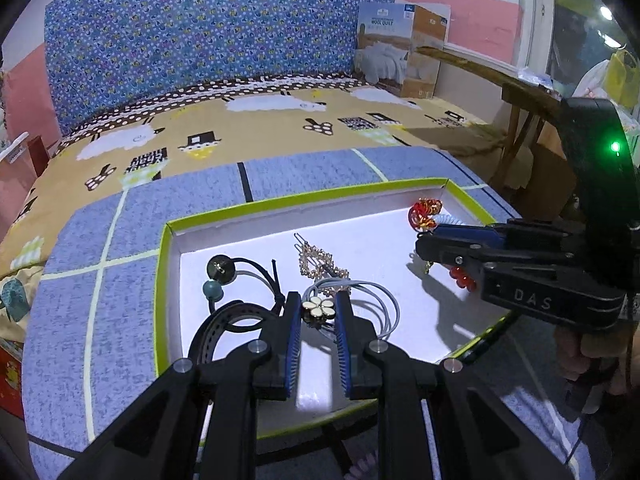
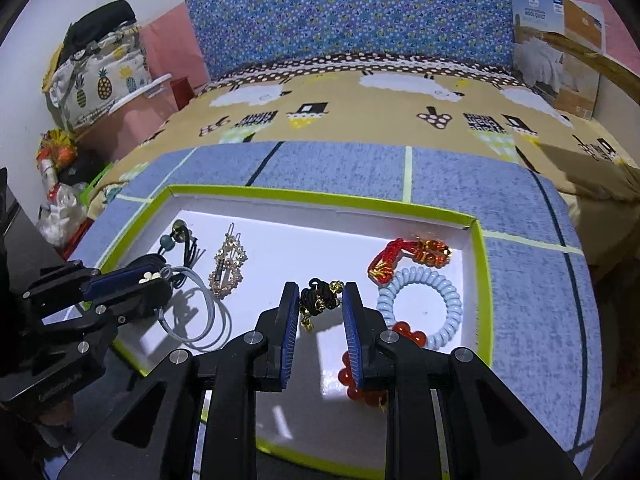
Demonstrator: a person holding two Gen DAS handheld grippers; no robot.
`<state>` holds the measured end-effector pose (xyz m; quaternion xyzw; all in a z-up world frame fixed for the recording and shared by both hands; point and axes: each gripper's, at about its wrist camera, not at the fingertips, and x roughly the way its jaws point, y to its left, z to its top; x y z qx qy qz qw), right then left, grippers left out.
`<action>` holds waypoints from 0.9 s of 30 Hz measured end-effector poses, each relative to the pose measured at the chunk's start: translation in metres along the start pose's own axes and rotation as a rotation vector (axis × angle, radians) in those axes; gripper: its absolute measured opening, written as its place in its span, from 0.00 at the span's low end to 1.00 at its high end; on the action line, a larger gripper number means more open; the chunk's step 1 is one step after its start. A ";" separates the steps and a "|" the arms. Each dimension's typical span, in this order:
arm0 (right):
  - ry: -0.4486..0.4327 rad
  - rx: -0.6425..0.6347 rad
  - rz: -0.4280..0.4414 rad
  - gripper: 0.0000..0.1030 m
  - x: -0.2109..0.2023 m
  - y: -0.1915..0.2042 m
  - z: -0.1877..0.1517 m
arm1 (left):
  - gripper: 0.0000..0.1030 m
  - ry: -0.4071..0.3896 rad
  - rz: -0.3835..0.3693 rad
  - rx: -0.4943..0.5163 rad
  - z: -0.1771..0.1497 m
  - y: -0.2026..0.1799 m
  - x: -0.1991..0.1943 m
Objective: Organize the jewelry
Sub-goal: 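Carry hair band and charm into the green box and release both, then withdraw both tools and move toward the lilac coil tie and gold ring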
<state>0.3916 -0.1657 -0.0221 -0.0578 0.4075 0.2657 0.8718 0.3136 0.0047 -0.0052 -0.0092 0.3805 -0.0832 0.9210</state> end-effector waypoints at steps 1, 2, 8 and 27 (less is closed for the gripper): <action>0.003 -0.002 0.000 0.22 0.002 0.000 0.000 | 0.17 0.007 -0.001 0.000 0.000 0.000 0.003; 0.007 -0.003 -0.002 0.22 0.003 0.000 0.000 | 0.17 0.014 -0.002 -0.001 0.000 0.000 0.005; 0.035 -0.002 -0.020 0.22 0.011 -0.003 -0.002 | 0.17 0.034 -0.005 -0.001 0.000 0.000 0.011; 0.003 -0.039 -0.037 0.24 -0.006 0.009 -0.003 | 0.26 0.019 -0.008 -0.029 -0.003 0.003 0.002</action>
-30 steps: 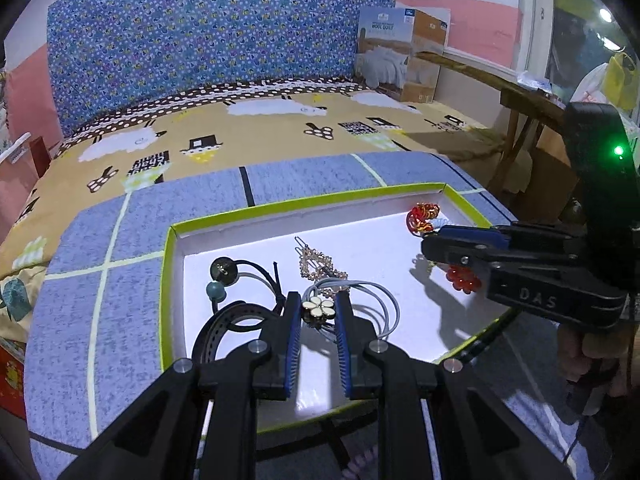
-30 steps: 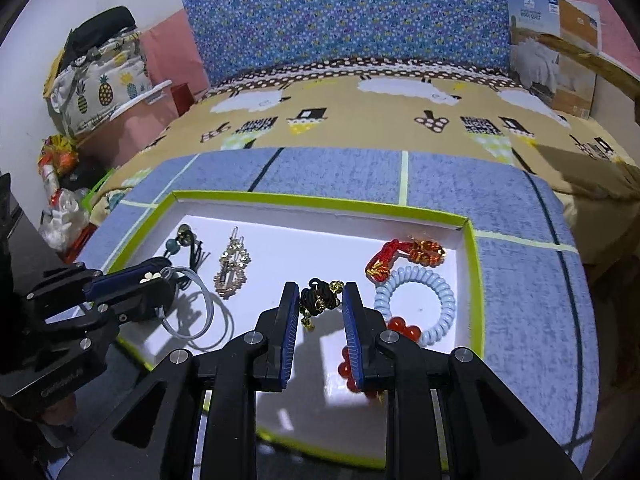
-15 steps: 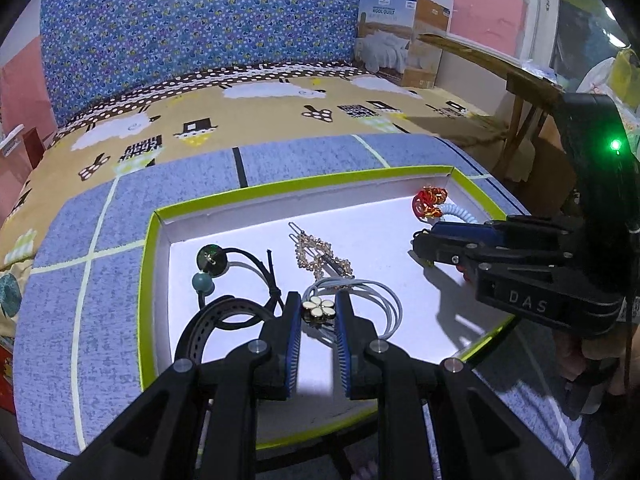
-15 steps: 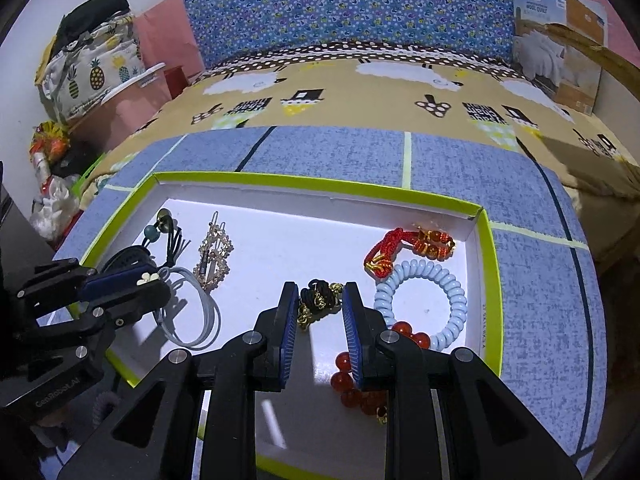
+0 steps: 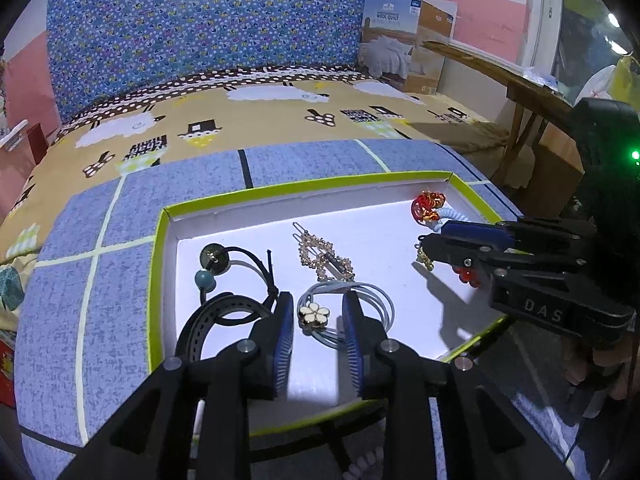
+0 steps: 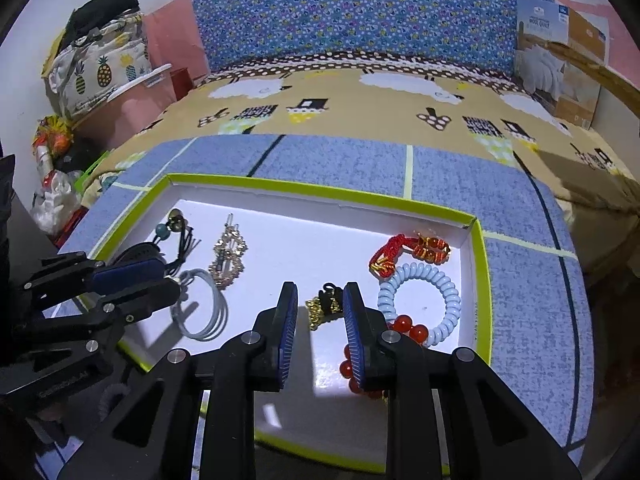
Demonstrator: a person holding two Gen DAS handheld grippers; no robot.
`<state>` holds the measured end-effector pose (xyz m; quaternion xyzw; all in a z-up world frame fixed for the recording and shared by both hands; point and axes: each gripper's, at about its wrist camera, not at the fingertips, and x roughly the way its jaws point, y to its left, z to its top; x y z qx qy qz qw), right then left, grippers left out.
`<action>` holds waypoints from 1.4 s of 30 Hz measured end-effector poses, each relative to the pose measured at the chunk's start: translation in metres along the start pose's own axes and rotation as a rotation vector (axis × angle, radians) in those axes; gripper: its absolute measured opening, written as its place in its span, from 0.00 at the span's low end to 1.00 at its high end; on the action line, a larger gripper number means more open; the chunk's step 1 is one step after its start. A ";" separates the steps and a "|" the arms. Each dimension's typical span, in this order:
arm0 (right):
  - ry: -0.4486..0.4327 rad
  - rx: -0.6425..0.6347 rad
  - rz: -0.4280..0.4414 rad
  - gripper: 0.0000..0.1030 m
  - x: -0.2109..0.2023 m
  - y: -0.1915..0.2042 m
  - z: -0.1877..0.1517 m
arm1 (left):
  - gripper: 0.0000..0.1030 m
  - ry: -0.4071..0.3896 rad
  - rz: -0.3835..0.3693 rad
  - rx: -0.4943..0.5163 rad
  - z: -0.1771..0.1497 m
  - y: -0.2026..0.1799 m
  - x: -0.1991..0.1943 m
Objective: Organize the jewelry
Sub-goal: 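Withdraw both tools and move toward the lilac coil tie and gold ring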
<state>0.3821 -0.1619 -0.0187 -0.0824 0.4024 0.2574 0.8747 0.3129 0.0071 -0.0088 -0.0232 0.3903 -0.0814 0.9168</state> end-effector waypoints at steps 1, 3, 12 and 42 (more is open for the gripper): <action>-0.003 -0.003 0.000 0.24 -0.002 0.001 0.000 | 0.26 -0.003 0.000 -0.001 0.000 0.000 -0.002; -0.010 -0.009 -0.003 0.24 -0.006 0.004 -0.001 | 0.26 -0.007 0.003 -0.005 -0.001 0.001 -0.007; -0.062 -0.026 -0.006 0.24 -0.041 0.017 -0.012 | 0.26 -0.057 0.008 -0.021 -0.010 0.005 -0.042; -0.117 0.066 0.066 0.25 -0.120 0.033 -0.098 | 0.26 -0.072 -0.005 -0.048 -0.090 -0.004 -0.112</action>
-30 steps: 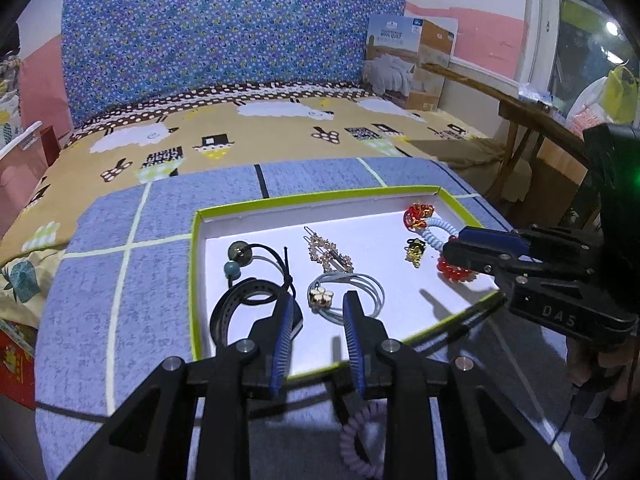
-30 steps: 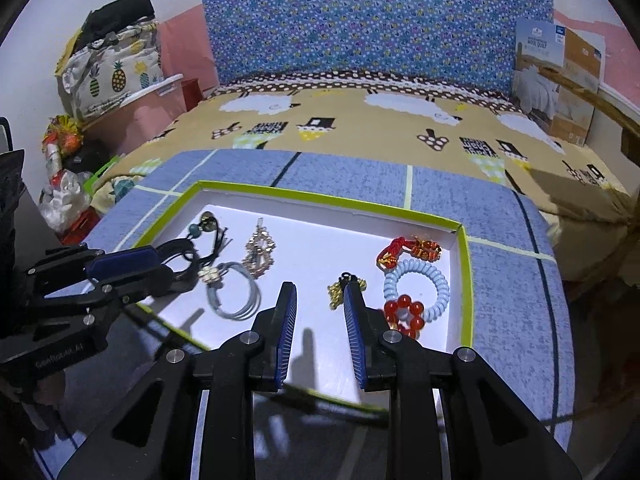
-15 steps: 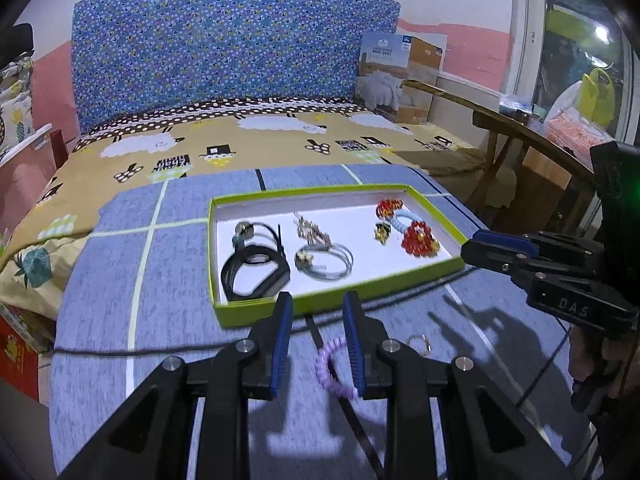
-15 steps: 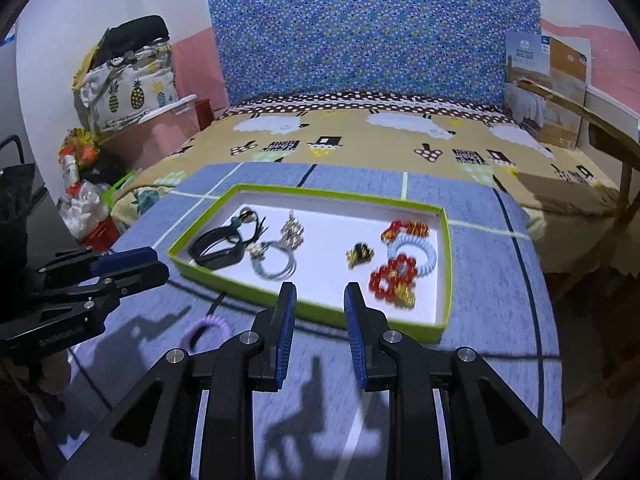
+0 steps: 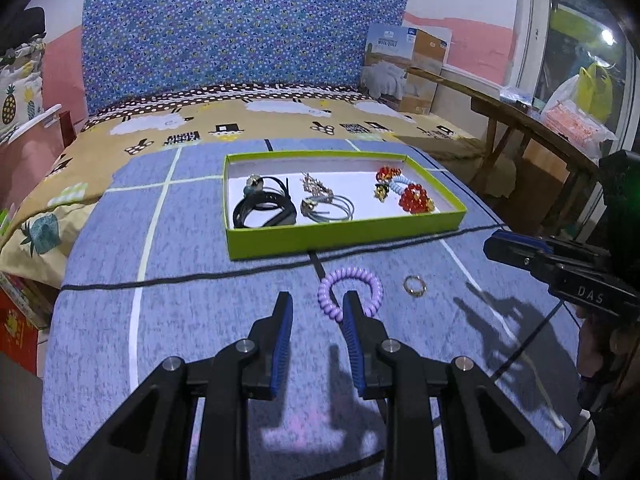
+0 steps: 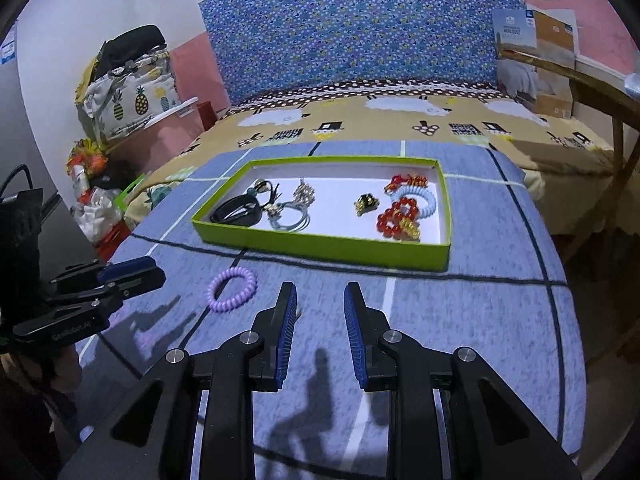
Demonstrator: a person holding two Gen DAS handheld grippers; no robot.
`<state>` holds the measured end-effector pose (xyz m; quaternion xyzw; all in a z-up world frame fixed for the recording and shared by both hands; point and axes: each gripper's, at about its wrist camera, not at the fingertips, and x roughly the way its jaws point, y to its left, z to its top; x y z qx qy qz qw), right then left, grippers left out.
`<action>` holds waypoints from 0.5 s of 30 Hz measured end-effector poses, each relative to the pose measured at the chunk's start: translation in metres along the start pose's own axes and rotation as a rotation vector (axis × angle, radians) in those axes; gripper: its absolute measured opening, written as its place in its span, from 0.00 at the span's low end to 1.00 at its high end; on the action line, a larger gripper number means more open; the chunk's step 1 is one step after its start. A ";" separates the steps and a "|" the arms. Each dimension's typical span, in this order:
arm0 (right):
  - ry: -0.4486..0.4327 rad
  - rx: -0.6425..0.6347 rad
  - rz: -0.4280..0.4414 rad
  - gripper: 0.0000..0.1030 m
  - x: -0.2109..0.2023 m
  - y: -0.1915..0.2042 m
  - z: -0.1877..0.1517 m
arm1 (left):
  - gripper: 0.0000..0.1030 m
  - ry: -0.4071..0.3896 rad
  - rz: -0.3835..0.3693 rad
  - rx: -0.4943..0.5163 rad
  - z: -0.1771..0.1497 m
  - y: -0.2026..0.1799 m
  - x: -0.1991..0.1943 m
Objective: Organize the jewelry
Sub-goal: 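Withdraw both tools and move toward the lilac coil tie and gold ring, then grasp lilac coil hair tie with left tool while right tool grasps gold ring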
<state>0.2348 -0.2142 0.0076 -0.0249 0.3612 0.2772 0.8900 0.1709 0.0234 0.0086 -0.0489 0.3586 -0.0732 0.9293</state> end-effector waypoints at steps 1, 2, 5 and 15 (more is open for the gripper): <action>0.004 0.000 0.003 0.25 0.001 0.001 -0.001 | 0.26 0.003 -0.001 0.002 -0.001 -0.001 0.001; 0.010 -0.004 0.007 0.25 0.003 0.003 -0.003 | 0.26 0.006 -0.002 0.003 -0.002 -0.001 0.002; 0.021 -0.017 0.014 0.25 0.006 0.007 -0.006 | 0.26 0.016 -0.008 0.004 -0.002 -0.003 0.007; 0.065 -0.058 0.028 0.25 0.022 0.015 -0.012 | 0.35 0.060 -0.017 0.000 -0.002 -0.003 0.028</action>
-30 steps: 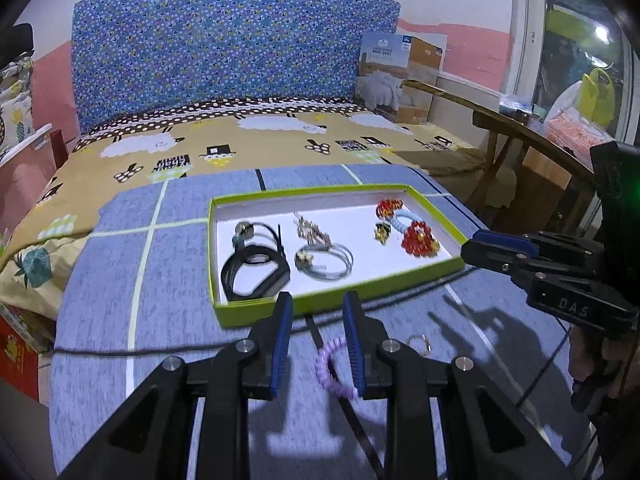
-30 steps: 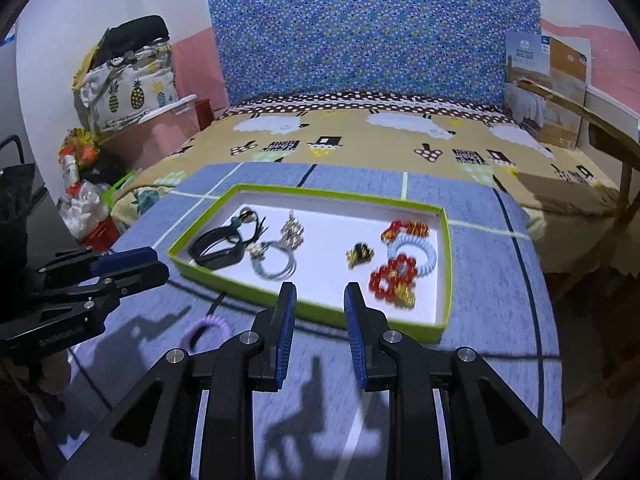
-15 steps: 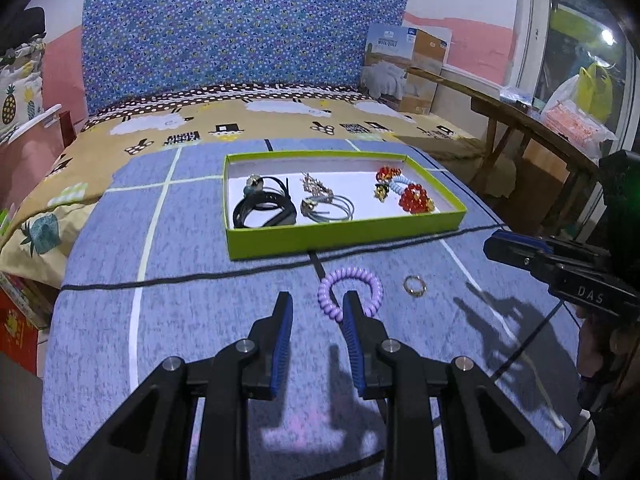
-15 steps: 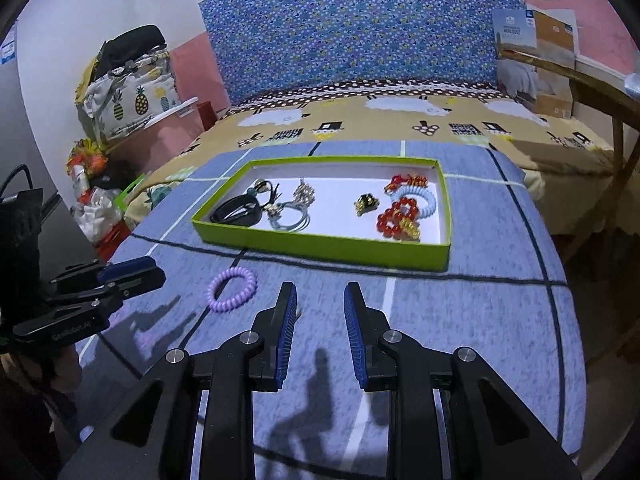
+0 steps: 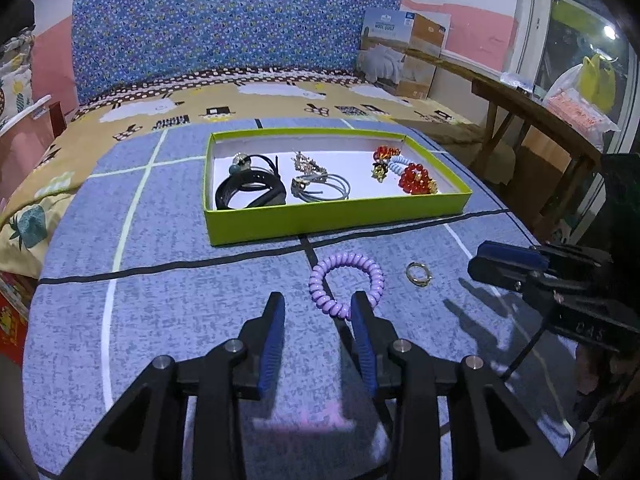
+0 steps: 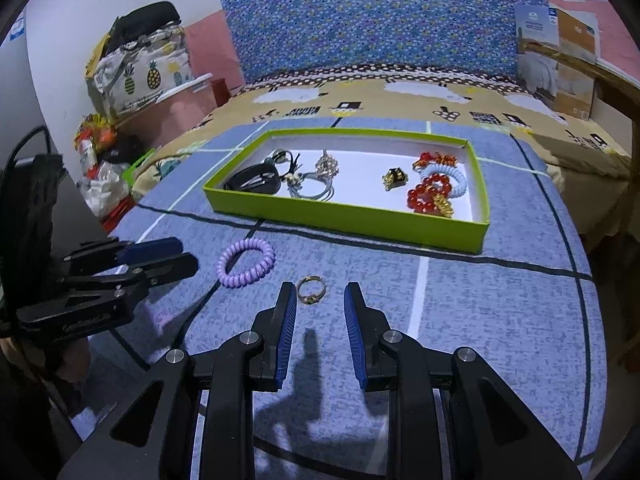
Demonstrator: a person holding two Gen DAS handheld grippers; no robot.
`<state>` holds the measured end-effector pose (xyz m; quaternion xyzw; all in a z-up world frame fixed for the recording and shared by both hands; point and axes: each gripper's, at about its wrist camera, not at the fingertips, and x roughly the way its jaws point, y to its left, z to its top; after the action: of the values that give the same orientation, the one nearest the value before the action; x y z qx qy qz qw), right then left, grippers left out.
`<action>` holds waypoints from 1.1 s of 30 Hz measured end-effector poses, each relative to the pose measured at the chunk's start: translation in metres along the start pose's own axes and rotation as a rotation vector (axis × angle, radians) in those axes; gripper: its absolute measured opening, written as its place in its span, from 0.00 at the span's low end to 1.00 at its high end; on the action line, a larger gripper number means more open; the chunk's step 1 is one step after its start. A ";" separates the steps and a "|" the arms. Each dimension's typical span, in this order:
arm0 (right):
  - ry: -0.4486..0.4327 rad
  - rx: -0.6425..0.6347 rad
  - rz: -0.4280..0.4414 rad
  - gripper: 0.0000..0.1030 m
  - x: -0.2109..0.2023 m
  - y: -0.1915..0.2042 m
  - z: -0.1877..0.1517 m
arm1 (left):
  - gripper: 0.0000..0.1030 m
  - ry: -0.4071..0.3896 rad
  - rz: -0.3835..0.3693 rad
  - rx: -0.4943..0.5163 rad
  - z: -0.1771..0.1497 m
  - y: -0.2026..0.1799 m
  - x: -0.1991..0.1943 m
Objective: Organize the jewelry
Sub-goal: 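Grasp lilac coil hair tie with left tool while right tool grasps gold ring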
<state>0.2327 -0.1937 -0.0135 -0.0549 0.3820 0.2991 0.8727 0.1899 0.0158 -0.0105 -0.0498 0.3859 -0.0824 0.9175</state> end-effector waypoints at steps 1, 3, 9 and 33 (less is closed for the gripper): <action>0.003 -0.003 0.000 0.25 0.001 0.001 0.000 | 0.35 0.006 0.002 0.000 0.001 0.001 0.002; 0.009 -0.007 0.004 0.25 0.004 0.002 0.000 | 0.35 0.016 0.012 0.001 0.004 0.001 0.008; 0.033 -0.029 0.005 0.25 0.012 0.006 -0.001 | 0.35 0.059 0.028 -0.006 0.012 0.001 0.026; 0.129 -0.140 -0.043 0.35 0.049 0.020 0.003 | 0.10 0.091 0.067 0.043 0.015 0.000 0.040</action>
<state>0.2492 -0.1527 -0.0427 -0.1432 0.4145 0.3023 0.8464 0.2276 0.0087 -0.0281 -0.0134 0.4270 -0.0621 0.9020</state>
